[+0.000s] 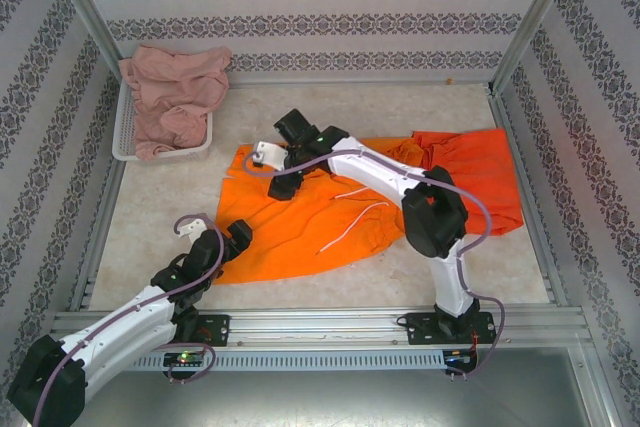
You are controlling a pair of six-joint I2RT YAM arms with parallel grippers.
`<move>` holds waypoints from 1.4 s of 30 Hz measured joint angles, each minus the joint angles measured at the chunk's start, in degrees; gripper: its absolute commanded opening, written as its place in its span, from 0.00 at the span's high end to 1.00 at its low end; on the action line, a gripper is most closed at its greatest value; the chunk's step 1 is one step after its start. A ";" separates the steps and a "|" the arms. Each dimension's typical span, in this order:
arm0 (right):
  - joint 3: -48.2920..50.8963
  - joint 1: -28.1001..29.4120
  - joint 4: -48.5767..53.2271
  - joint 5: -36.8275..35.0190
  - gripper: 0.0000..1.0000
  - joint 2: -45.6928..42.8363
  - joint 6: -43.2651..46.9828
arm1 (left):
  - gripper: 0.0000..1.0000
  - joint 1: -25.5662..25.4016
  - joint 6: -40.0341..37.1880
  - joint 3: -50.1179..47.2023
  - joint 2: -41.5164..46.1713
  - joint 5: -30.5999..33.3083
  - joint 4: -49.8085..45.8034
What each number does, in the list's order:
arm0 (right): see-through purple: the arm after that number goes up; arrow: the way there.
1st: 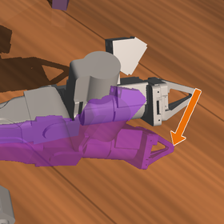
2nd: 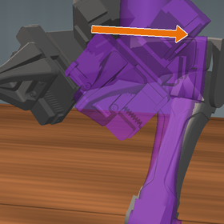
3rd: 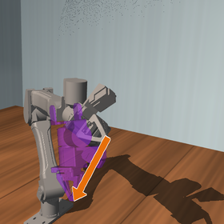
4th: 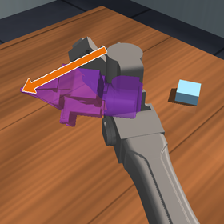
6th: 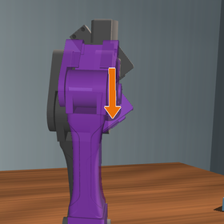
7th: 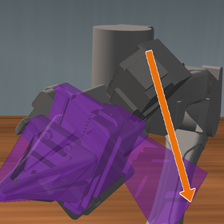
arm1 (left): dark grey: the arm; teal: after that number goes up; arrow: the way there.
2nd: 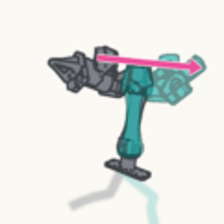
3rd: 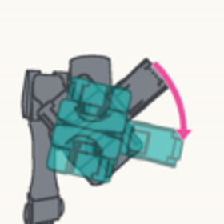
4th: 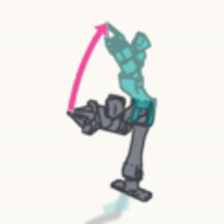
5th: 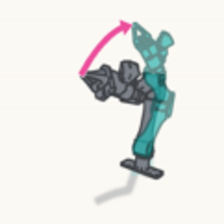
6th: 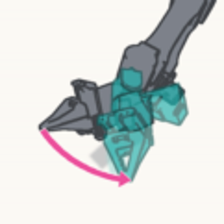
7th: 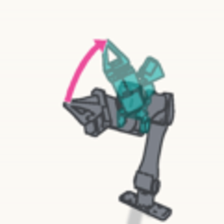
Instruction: Fold and stack the shorts
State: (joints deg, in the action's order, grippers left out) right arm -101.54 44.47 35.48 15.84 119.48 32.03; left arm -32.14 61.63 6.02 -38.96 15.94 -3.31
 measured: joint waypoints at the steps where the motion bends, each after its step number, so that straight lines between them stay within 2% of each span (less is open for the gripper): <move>1: -0.52 0.44 0.09 -0.50 0.28 1.05 1.09 | 0.00 0.00 0.00 0.00 0.00 0.00 0.02; 8: -5.70 1.42 0.28 -4.72 0.29 8.20 5.11 | 0.00 0.00 0.00 0.00 0.00 0.00 0.04; 10: -7.52 1.42 0.63 -5.68 0.35 9.94 5.75 | 0.00 0.00 0.00 -0.02 0.02 0.00 0.04; 16: -10.88 1.44 1.38 -7.15 0.69 13.38 6.19 | 0.00 0.00 0.00 -0.46 1.09 0.00 0.04; 18: -11.85 1.44 1.60 -7.80 0.87 14.12 6.01 | 0.00 0.00 0.00 -0.68 1.66 0.00 0.02; 20: -12.52 1.44 1.77 -8.33 1.00 14.32 5.68 | 0.00 0.00 0.00 -0.81 2.03 0.00 -0.02; 28: -22.32 -0.20 1.97 -11.15 1.00 15.85 3.43 | 0.00 0.00 0.00 -1.31 3.34 -0.02 -0.11; 34: -38.66 -3.91 1.18 -15.28 1.00 22.88 -1.20 | 0.00 0.00 0.02 -1.31 3.34 -0.02 -0.13; 42: -46.99 -7.58 -7.87 -24.41 0.98 31.19 -7.34 | 0.00 0.00 0.00 -1.22 2.62 0.00 0.17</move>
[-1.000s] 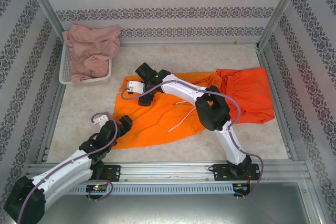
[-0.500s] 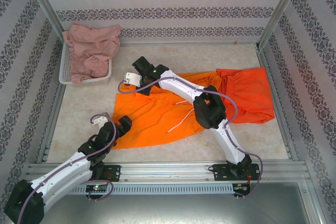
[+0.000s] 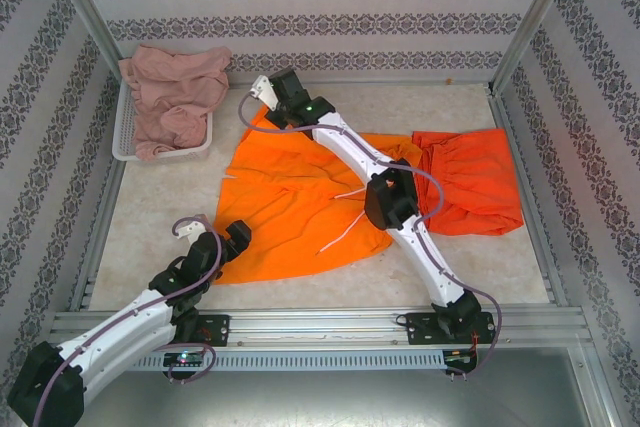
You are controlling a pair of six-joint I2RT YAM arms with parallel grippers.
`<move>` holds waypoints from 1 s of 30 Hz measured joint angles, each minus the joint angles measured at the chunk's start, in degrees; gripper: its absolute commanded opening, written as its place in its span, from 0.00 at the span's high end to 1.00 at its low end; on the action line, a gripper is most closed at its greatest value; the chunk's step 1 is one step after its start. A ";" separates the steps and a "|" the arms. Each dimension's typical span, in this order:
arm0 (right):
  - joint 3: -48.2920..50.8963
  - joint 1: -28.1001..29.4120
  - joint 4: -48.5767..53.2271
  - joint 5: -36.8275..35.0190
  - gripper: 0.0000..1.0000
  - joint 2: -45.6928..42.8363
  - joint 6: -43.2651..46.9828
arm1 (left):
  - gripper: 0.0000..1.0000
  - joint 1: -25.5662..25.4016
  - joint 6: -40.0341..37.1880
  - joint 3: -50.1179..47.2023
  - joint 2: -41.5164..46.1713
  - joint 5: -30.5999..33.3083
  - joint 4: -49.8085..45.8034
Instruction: Fold and stack the shorts
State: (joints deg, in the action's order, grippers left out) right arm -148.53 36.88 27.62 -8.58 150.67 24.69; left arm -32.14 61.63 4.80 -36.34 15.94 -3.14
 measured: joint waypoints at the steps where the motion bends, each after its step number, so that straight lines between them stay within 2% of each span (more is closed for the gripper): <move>1: -0.22 -0.28 -1.57 -1.18 0.99 0.90 -0.59 | 0.00 0.00 0.00 0.04 -0.22 0.02 0.04; 10: -8.37 -0.70 -9.94 -8.00 0.94 8.59 -3.52 | 0.01 0.00 0.00 0.26 -1.18 0.04 0.52; 12: -10.16 -0.79 -11.21 -8.94 0.86 9.31 -4.90 | 0.01 0.00 0.00 0.24 -1.18 0.02 0.52; 13: -10.58 -0.98 -11.78 -9.20 0.79 9.35 -5.64 | 0.01 0.00 0.00 0.26 -1.18 0.04 0.52; 15: -11.78 -1.51 -13.29 -9.44 0.58 9.35 -7.13 | 0.01 0.00 0.02 0.24 -1.18 0.02 0.52; 20: -14.56 -2.86 -14.86 -9.05 0.17 9.25 -10.38 | 0.01 0.00 0.17 0.24 -1.18 0.07 0.55; 22: -14.60 -3.41 -14.05 -8.70 0.06 8.46 -11.43 | 0.01 0.00 0.20 0.24 -1.18 0.09 0.55; 26: -9.70 -3.78 -10.62 -7.87 0.02 2.14 -14.34 | 0.01 0.00 0.20 0.24 -1.18 0.15 0.57; 28: -1.57 -3.82 -9.42 -6.29 0.02 -5.66 -16.41 | 0.01 0.00 0.20 0.24 -1.18 0.17 0.57; 30: 10.86 -4.26 -10.25 -3.30 0.02 -16.44 -19.76 | 0.00 0.00 0.20 0.24 -1.18 0.20 0.59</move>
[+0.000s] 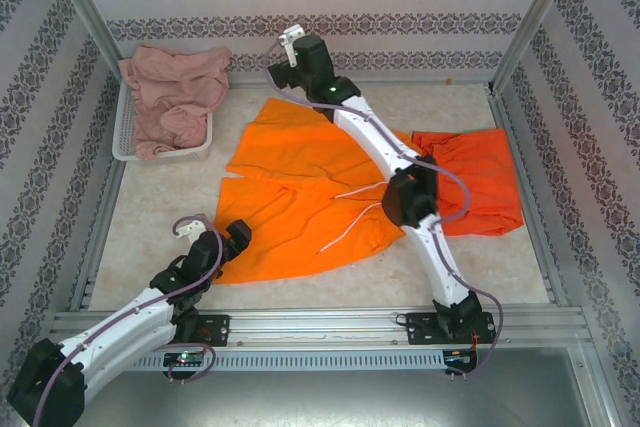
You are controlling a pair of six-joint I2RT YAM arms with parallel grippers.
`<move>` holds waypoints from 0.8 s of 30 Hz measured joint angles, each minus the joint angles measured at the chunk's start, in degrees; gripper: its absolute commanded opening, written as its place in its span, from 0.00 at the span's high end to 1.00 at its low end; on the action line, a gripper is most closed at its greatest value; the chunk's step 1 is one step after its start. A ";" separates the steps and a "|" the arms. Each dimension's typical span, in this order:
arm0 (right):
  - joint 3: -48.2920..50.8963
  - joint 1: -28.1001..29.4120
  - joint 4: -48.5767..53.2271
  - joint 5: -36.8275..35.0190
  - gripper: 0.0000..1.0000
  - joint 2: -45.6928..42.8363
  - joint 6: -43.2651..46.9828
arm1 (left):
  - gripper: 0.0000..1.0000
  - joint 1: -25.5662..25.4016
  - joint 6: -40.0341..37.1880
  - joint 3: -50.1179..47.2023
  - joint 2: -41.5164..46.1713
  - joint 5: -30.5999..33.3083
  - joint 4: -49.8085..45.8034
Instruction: Fold and stack the shorts
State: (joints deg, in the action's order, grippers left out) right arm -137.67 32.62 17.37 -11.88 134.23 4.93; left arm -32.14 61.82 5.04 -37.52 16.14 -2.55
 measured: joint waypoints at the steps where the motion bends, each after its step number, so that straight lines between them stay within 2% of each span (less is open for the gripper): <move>1: 6.21 -0.22 -0.42 1.66 0.02 -5.88 -2.08 | 0.00 0.00 0.00 0.00 0.02 0.00 0.00; 6: 26.01 -3.93 -3.10 7.87 0.02 -28.59 -11.56 | 0.00 0.00 0.00 0.00 0.15 -0.02 -0.02; 10: 47.63 -7.06 -4.37 10.03 0.05 -46.03 -18.14 | 0.00 0.00 -0.07 0.11 0.85 -0.28 -0.72; 12: 57.24 -7.37 -4.24 10.36 0.07 -51.98 -21.24 | 0.00 0.00 -0.09 0.61 1.55 -0.87 -2.51; 18: 83.10 -10.03 1.03 11.34 0.12 -66.12 -29.94 | 0.00 0.00 -1.33 4.61 6.78 -2.60 -14.05; 24: 92.48 -11.45 5.35 11.34 0.16 -72.61 -32.00 | 0.00 0.00 -3.15 10.95 13.79 -2.56 -23.04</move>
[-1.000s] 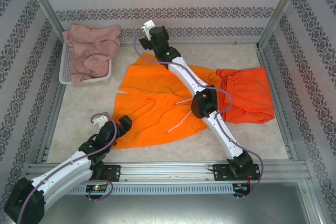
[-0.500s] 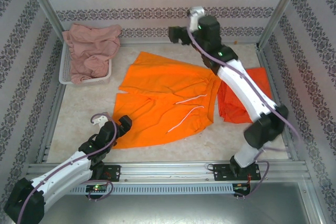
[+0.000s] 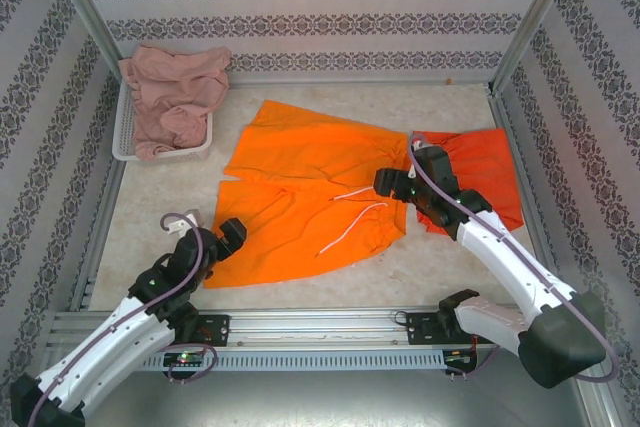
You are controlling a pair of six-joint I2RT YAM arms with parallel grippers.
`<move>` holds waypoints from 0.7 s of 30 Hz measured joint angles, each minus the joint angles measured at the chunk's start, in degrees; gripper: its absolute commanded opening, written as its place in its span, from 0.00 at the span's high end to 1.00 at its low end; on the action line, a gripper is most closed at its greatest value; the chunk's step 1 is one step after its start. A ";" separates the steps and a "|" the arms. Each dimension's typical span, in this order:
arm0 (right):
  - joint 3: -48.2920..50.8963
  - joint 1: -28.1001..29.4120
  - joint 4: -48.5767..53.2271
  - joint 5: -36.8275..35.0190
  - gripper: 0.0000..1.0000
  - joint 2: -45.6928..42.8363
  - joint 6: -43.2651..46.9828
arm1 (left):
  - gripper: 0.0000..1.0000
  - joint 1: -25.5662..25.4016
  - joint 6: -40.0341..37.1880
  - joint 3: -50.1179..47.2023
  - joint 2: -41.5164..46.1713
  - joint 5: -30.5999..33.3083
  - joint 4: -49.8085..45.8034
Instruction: Fold and stack the shorts
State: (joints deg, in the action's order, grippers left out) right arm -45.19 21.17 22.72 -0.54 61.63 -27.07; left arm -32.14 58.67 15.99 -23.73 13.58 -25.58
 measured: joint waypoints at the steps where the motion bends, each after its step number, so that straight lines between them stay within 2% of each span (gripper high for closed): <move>1: 0.39 -0.07 0.72 0.00 0.19 0.15 0.07 | 0.00 0.00 -0.24 0.83 0.85 0.02 -1.05; 5: 0.37 -0.46 3.30 0.04 0.33 4.72 0.57 | 0.00 0.00 -0.83 2.03 2.78 -0.42 -3.78; 12: 0.35 -1.09 7.91 1.57 0.41 15.98 1.70 | 0.00 0.00 0.26 2.10 1.07 -3.08 -9.14; 18: 0.37 -1.07 9.16 1.70 0.52 16.33 1.70 | 0.00 0.00 1.81 3.65 -2.51 -4.15 -14.80; 21: 0.74 -1.07 9.18 1.77 0.53 16.33 1.84 | 0.00 0.00 2.38 4.31 -3.23 -4.17 -16.74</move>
State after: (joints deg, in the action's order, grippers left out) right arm -44.45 20.10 31.90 1.23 77.95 -25.23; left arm -32.14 61.06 20.29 -26.96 9.41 -42.33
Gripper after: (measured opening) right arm 0.477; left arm 0.999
